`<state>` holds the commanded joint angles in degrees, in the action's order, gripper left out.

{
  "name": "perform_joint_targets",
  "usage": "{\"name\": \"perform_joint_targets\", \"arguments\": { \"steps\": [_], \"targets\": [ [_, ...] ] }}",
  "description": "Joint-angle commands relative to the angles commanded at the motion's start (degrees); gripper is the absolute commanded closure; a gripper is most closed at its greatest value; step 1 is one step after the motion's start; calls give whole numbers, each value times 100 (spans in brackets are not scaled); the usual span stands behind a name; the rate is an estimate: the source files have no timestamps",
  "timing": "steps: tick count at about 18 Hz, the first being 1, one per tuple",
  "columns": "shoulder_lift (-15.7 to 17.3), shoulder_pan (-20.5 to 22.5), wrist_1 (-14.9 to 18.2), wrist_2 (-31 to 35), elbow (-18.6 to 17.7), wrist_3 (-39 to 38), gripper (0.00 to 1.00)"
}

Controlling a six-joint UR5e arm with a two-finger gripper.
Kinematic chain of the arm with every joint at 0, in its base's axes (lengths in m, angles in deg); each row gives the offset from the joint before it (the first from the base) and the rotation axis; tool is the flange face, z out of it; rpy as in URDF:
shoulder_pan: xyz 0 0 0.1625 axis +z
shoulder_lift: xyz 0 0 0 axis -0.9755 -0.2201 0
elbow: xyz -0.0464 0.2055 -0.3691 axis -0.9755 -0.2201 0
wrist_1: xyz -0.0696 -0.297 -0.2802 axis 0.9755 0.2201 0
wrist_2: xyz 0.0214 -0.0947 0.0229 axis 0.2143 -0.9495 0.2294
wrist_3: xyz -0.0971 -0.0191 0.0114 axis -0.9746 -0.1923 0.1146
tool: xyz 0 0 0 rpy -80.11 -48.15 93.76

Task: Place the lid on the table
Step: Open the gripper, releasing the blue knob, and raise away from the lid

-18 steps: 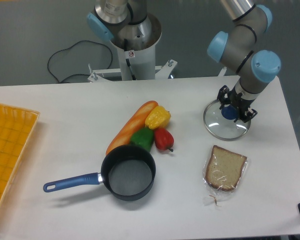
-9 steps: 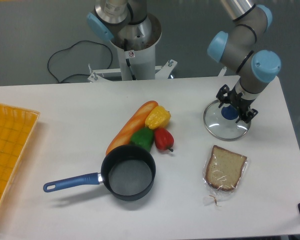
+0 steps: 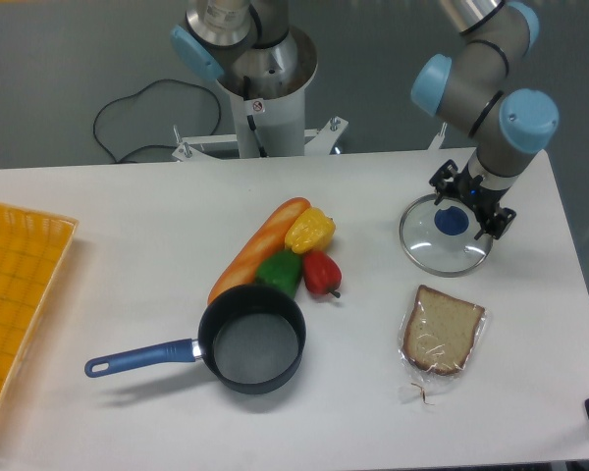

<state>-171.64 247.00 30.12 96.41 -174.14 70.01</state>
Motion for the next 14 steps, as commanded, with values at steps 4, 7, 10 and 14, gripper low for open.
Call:
{"name": "perform_joint_targets", "arguments": {
  "steps": [4, 7, 10, 14],
  "targets": [
    [78, -62, 227, 0, 255, -44, 0],
    [211, -202, 360, 9, 378, 0, 0],
    [211, -430, 430, 26, 553, -88, 0],
    [211, -579, 677, 26, 905, -97, 0]
  ]
}}
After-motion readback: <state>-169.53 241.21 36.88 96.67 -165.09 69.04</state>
